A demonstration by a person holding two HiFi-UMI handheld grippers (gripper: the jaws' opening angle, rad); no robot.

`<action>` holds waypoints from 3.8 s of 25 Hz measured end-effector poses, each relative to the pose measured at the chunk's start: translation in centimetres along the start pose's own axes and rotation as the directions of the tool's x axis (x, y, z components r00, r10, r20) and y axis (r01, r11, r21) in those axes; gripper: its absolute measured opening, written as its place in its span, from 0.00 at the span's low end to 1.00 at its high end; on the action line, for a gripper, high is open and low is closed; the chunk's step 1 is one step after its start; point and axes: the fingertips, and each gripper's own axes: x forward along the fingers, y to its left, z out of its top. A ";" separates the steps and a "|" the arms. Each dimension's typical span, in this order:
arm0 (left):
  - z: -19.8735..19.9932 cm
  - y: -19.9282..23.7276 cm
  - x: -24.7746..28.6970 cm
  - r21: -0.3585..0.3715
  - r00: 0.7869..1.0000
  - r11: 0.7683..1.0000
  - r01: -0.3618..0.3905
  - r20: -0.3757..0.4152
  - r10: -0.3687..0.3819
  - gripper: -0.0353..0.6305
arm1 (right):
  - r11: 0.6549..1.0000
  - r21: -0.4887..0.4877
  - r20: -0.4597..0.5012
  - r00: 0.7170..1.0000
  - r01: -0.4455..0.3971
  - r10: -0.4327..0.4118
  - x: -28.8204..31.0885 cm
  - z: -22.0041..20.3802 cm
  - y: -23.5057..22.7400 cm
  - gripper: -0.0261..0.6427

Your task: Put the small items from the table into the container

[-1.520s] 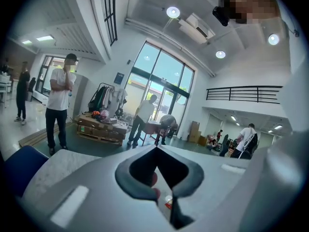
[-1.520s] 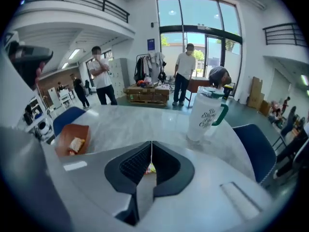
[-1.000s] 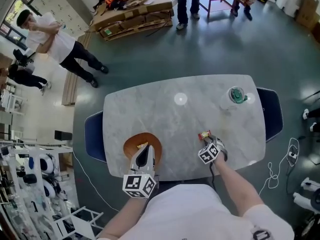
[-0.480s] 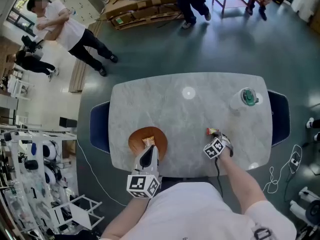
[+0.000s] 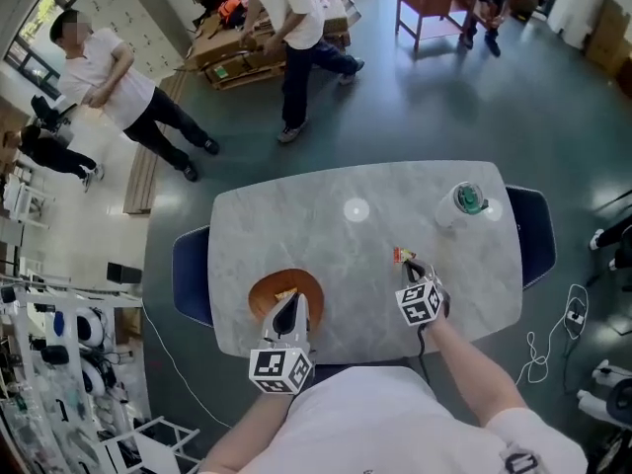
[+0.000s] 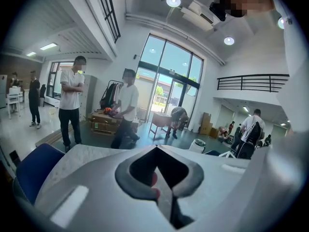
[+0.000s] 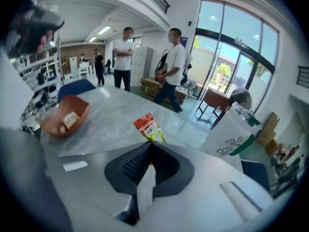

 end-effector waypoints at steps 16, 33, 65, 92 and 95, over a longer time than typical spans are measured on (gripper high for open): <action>5.7 -6.3 1.1 0.104 0.968 0.972 0.210 0.114 -0.222 0.06 | 0.926 0.373 0.430 0.894 -0.054 -0.122 -21.1 13.3 -1.9 0.08; 5.6 0.3 -3.0 0.047 0.977 0.995 0.090 0.192 -0.098 0.06 | 0.953 0.244 0.426 0.903 -0.179 0.061 -19.5 16.8 5.9 0.08; -7.7 21.4 -20.3 -0.232 0.905 0.886 -0.401 0.052 0.423 0.06 | 0.867 -0.115 -0.247 0.859 -0.485 0.448 2.2 5.4 31.8 0.08; -3.3 23.6 -14.6 -0.164 0.947 0.948 -0.273 0.125 0.295 0.06 | 0.949 0.004 0.069 0.947 -0.316 0.315 0.0 12.9 27.5 0.16; -0.4 21.2 -11.4 -0.114 0.965 0.975 -0.190 0.163 0.207 0.06 | 0.950 0.106 0.268 0.928 -0.294 0.257 -5.3 17.2 23.6 0.11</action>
